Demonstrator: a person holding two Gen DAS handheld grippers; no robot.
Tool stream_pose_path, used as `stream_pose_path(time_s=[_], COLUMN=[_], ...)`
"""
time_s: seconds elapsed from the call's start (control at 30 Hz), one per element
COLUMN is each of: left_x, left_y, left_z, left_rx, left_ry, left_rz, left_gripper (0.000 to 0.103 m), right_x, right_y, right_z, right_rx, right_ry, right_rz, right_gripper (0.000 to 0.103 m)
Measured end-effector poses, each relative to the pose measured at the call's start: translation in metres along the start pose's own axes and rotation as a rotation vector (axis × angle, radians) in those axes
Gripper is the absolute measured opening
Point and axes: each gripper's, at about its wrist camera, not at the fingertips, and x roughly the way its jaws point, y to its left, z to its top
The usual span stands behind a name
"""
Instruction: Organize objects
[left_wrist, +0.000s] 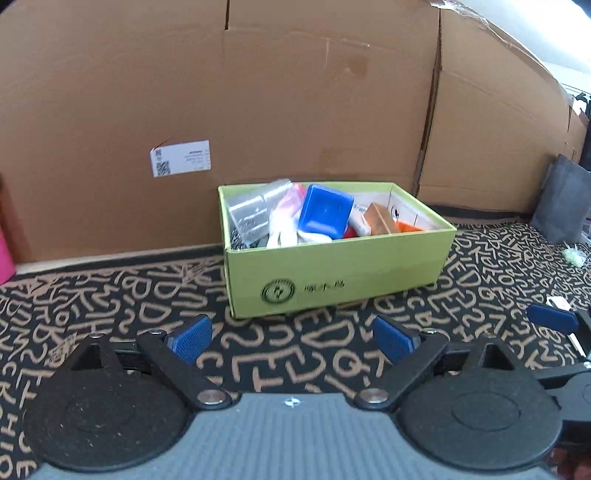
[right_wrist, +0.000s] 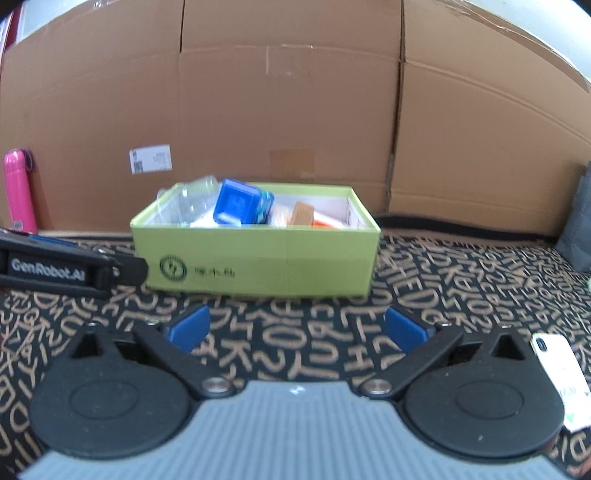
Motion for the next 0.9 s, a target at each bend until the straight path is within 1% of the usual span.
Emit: stream_pose_path(time_s=[0.17, 0.57, 0.9], left_x=[-0.007, -0.005, -0.005], left_y=[0.001, 0.002, 0.003], left_z=[-0.007, -0.011, -0.013], left_rx=[0.009, 0.019, 0.016], left_ry=[0.011, 0.033, 0.030], left_rz=[0.008, 0.001, -0.009], left_gripper=[0.097, 0.097, 0.097], right_x=[-0.003, -0.004, 0.004], right_y=[0.005, 0.006, 0.010], right_z=[-0.007, -0.008, -0.010], right_rx=[-0.010, 0.005, 0.005], right_ry=[0.029, 0.050, 0.076], right_rz=[-0.034, -0.023, -0.010], right_gripper=[0.103, 0.103, 0.103])
